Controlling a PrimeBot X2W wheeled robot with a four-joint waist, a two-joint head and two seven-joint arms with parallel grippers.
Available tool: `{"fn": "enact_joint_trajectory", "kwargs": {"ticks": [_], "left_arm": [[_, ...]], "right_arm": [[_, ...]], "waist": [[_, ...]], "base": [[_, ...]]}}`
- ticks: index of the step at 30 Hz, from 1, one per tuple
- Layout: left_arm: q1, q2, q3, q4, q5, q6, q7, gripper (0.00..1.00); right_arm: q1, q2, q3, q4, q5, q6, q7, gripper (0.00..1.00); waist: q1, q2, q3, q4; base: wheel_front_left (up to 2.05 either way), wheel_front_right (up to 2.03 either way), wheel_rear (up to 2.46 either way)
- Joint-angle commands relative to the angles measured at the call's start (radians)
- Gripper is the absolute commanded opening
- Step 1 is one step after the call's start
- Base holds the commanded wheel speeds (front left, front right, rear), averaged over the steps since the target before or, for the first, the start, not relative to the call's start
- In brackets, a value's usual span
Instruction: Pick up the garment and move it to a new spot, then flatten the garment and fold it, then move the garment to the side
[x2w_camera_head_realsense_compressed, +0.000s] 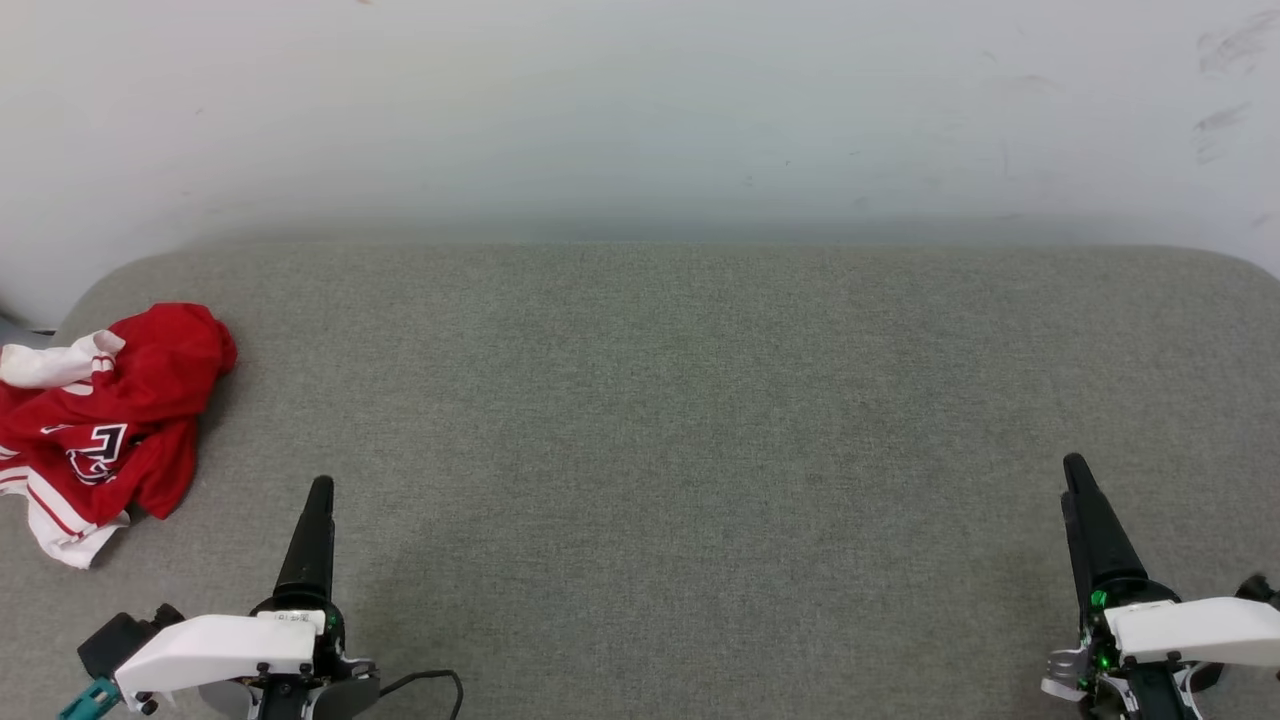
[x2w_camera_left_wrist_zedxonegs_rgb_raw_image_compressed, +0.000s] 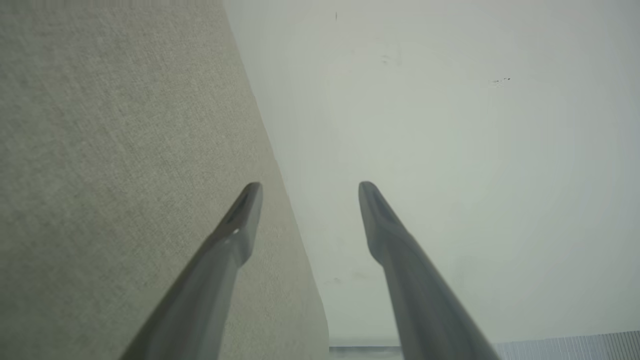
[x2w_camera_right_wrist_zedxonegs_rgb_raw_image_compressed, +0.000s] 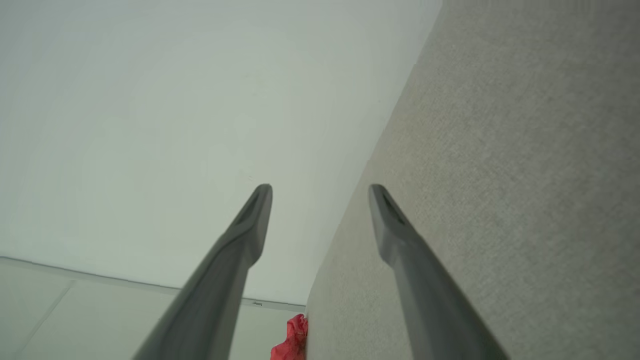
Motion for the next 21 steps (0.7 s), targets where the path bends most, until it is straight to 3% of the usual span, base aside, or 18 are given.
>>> {"fn": "enact_joint_trajectory", "kwargs": {"ticks": [1,21], "left_arm": [[-0.020,0.002,-0.005,-0.039,0.064,0.015,-0.016,1.00],[0.004,0.003,-0.074,-0.111,0.470,0.112,-0.089,1.00]], "right_arm": [[-0.010,0.000,0.006,-0.039,-0.075,0.000,-0.015,1.00],[0.008,0.000,0.070,-0.100,-0.497,0.000,-0.089,1.00]], "waist": [[0.0000,0.0000,0.001,0.000],[0.0000,0.0000,0.003,0.002]], "base": [[0.00,0.00,0.00],[0.00,0.00,0.00]]}}
